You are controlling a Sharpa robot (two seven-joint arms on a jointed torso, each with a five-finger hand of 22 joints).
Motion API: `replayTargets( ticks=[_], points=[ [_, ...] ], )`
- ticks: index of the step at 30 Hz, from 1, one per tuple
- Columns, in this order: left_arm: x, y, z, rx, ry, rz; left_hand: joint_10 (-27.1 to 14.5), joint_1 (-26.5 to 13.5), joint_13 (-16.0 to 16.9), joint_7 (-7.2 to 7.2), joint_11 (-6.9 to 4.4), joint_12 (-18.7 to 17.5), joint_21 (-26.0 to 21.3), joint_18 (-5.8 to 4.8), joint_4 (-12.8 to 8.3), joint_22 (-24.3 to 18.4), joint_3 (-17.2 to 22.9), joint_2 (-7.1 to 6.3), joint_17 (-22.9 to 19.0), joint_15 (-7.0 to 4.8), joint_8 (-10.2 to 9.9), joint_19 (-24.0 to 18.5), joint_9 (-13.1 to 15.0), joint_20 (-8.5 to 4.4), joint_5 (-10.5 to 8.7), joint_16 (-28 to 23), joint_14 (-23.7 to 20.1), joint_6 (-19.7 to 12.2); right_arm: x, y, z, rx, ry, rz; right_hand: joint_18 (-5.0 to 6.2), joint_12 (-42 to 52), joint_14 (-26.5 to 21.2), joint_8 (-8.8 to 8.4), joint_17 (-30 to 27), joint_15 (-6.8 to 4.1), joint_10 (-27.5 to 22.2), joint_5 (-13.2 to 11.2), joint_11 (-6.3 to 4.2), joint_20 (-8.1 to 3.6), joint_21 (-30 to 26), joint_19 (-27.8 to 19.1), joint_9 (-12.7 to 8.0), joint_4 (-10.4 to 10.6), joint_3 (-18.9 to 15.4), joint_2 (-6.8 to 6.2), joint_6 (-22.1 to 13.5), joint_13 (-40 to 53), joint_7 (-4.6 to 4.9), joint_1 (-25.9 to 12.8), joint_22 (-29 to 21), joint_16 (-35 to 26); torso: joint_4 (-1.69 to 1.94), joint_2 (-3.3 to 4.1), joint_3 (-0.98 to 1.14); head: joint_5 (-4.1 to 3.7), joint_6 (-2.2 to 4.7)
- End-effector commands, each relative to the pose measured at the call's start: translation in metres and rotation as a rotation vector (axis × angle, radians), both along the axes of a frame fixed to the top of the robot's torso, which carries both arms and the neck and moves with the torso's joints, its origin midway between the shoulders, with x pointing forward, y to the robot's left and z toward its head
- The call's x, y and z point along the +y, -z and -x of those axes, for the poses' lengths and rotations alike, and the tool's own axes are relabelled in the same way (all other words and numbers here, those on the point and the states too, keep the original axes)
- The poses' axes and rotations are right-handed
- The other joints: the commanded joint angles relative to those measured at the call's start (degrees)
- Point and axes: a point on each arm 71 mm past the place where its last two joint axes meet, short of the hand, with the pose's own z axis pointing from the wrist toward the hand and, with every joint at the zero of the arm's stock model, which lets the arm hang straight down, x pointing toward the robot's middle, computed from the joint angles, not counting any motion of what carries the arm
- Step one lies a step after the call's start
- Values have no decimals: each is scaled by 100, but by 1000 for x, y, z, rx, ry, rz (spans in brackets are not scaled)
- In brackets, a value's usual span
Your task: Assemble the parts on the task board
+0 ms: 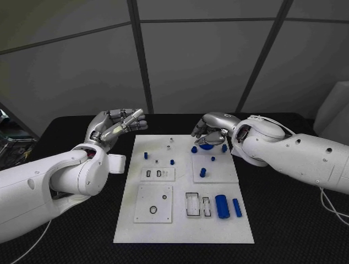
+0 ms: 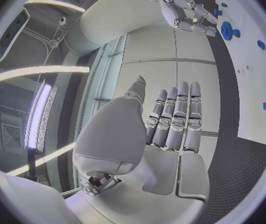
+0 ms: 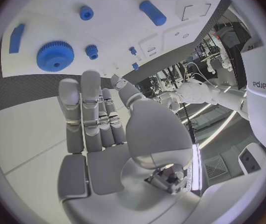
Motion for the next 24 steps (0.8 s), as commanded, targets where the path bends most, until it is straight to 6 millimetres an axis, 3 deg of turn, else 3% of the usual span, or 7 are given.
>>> replayTargets(
  ticks=[1, 10, 16, 19, 24],
  points=[
    [-4, -3, 3, -14, 31, 0, 23, 12, -11, 4, 25, -35, 5, -70, -49, -10, 1, 62, -2, 6, -26, 15, -11, 19, -32, -43, -53, 29, 2, 2, 0, -22, 5, 137, -103, -4, 201, -2, 439, 20, -74, -24, -2, 14, 278, 126, 0, 1, 64, -65, -53, 8, -7, 12, 380, 434, 49, 87, -17, -36, 25],
    [-6, -5, 6, -13, 43, 4, 2, -3, -15, 21, 40, -67, -4, -72, -69, -19, -14, 67, -3, 18, -53, 3, -15, 26, -33, -84, -74, 13, 7, 4, 0, -29, 7, 193, -297, 14, 250, -4, 1768, 39, -125, -34, 11, 38, 1123, 680, -1, 78, 200, -134, -186, 39, -9, 3, 1663, 1742, 77, 167, -27, -59, 25],
    [-6, -5, 7, -13, 46, 5, -4, -8, -16, 26, 44, -76, -8, -73, -75, -22, -18, 70, -3, 22, -61, -1, -16, 29, -33, -95, -79, 7, 8, 5, -2, -38, 14, 221, -343, 21, 247, 4, 2064, 45, -126, -54, 13, 48, 1309, 806, 4, 110, 256, -151, -175, 49, -13, 10, 1958, 2044, 74, 184, -21, -52, 9],
    [-6, -5, 7, -12, 46, 5, -12, -13, -17, 31, 48, -85, -11, -73, -79, -25, -22, 73, -3, 24, -68, -5, -16, 31, -33, -105, -82, 3, 9, 6, -2, -35, 17, 232, -381, 28, 258, 5, 2245, 47, -115, -74, 12, 52, 1432, 918, 4, 131, 289, -153, -165, 54, -14, 13, 2175, 2217, 70, 196, -16, -10, 53],
    [-6, -5, 7, -11, 47, 5, -19, -19, -18, 35, 52, -92, -12, -73, -82, -27, -26, 75, -3, 27, -74, -5, -17, 32, -34, -112, -84, -2, 10, 7, -3, -29, 18, 241, -414, 34, 265, 5, 2400, 47, -99, -104, 13, 57, 1541, 1014, 5, 150, 340, -151, -155, 59, -17, 24, 2364, 2374, 78, 199, -8, -6, 46]
  ],
)
